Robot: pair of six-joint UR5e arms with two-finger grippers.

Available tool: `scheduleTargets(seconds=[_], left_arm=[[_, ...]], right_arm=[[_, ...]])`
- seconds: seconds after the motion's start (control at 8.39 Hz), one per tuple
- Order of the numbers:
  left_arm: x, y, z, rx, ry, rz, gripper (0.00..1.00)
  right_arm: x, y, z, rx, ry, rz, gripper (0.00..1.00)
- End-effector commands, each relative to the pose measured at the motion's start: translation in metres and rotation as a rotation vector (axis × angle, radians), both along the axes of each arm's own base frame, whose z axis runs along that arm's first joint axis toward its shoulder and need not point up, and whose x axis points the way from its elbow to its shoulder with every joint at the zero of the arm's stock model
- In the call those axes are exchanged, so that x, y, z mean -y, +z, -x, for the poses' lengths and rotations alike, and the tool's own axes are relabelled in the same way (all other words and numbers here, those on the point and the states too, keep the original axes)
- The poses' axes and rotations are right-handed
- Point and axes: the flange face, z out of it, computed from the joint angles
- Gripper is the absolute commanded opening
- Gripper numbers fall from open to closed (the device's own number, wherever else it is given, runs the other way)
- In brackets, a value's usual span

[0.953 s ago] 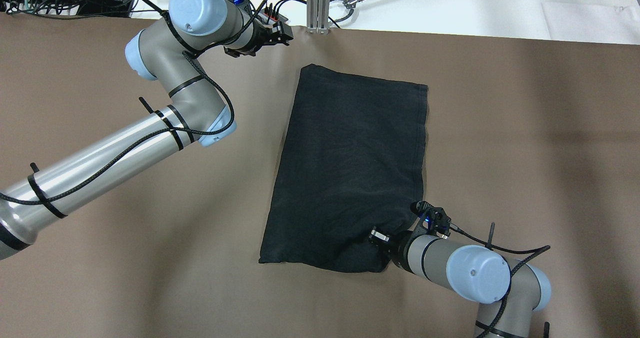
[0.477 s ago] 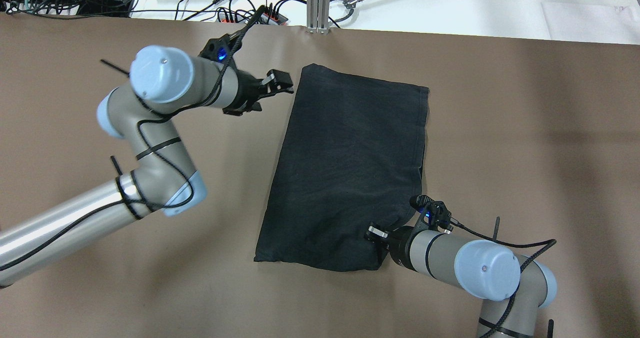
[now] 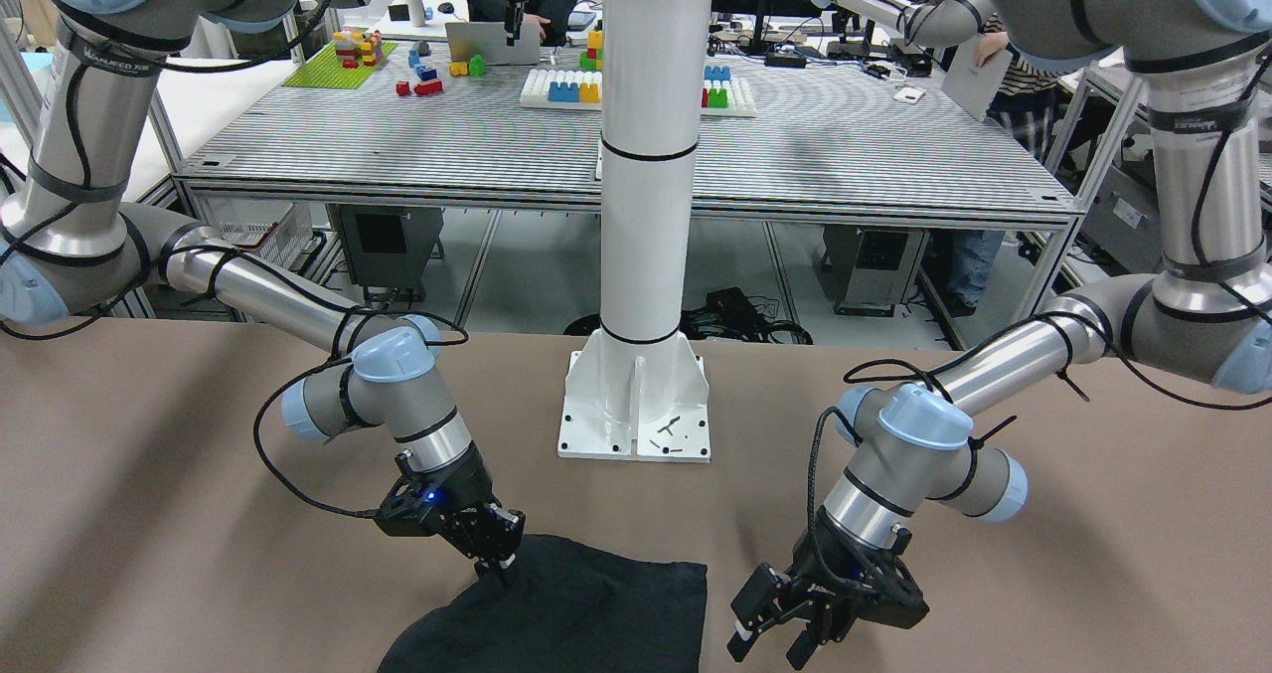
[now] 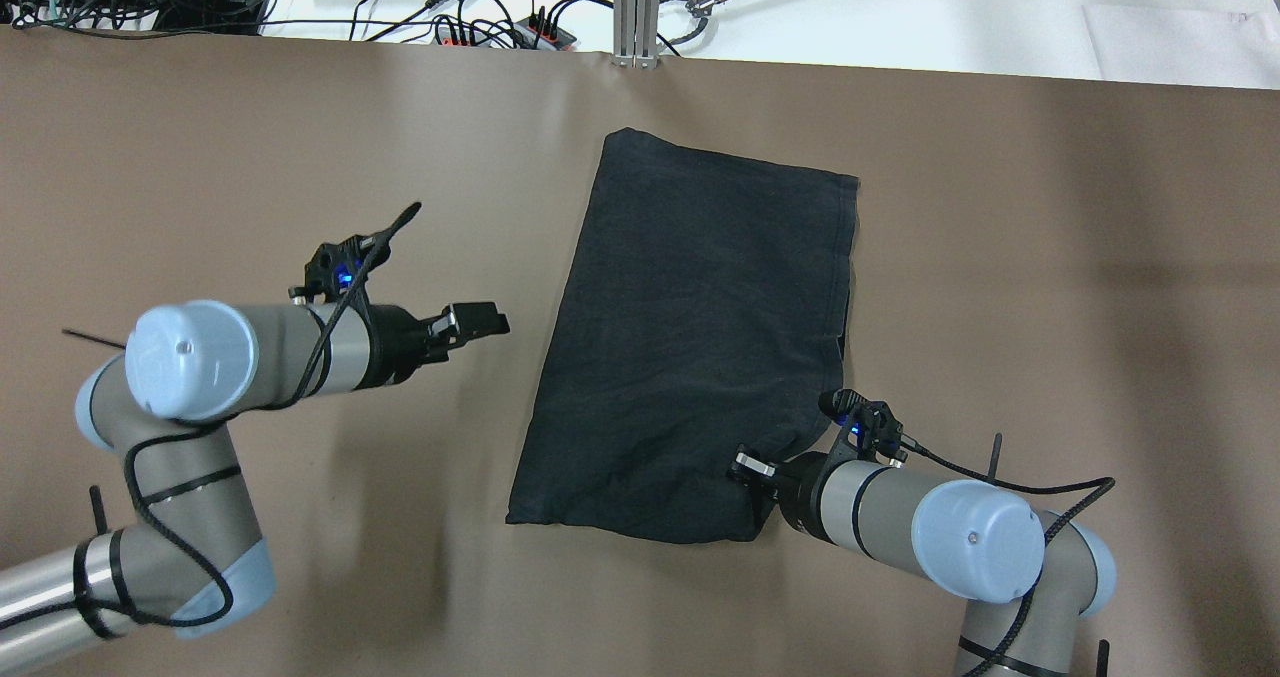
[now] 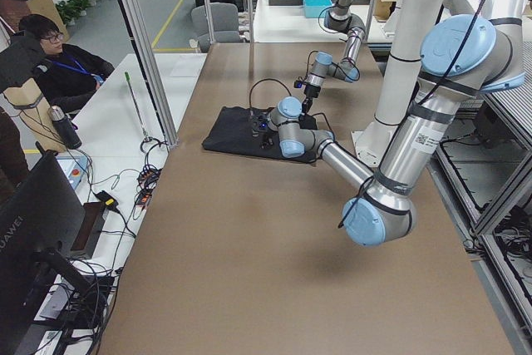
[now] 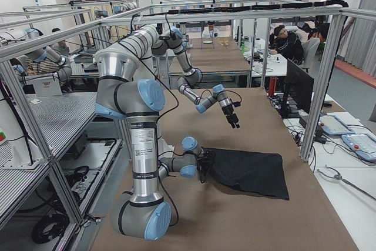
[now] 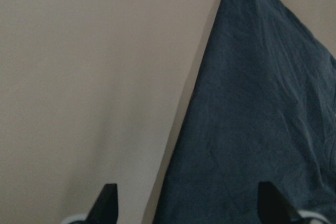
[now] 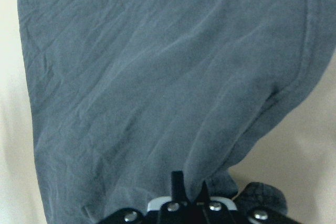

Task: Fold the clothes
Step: 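Lower the left gripper to the near end and grasp the other corner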

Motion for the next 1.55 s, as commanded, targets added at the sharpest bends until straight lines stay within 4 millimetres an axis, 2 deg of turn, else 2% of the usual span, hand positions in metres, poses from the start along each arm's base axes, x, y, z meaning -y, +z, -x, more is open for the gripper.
scheduleTargets(seconds=[0.0,0.24,0.48,0.72,0.95,1.31,1.43], left_arm=[[-0.060,0.035,-0.035,-0.051,0.002,-0.029,0.94],[-0.082,0.024,-0.075,0.052,-0.012,-0.005,0.94],[-0.099,0.017,-0.099,0.092,-0.013,0.011,0.93],[-0.107,0.026,-0.113,0.111,0.001,0.018,0.93],[-0.127,0.018,-0.129,0.103,0.018,0.007,0.93],[-0.142,0.017,-0.137,0.104,0.025,-0.001,0.93],[-0.143,0.018,-0.137,0.105,0.027,-0.001,0.90]], right_arm=[[-0.001,-0.002,0.000,0.002,0.002,-0.003,0.00],[0.000,-0.002,0.000,0.002,0.007,-0.004,0.00],[0.000,-0.002,0.000,0.001,0.010,-0.005,0.00],[0.000,-0.001,0.000,0.000,0.012,-0.005,0.00],[0.001,0.002,0.002,-0.007,0.014,-0.006,0.00],[0.002,0.005,0.000,-0.013,0.016,-0.008,0.00],[0.001,0.005,0.000,-0.013,0.014,-0.008,0.00]])
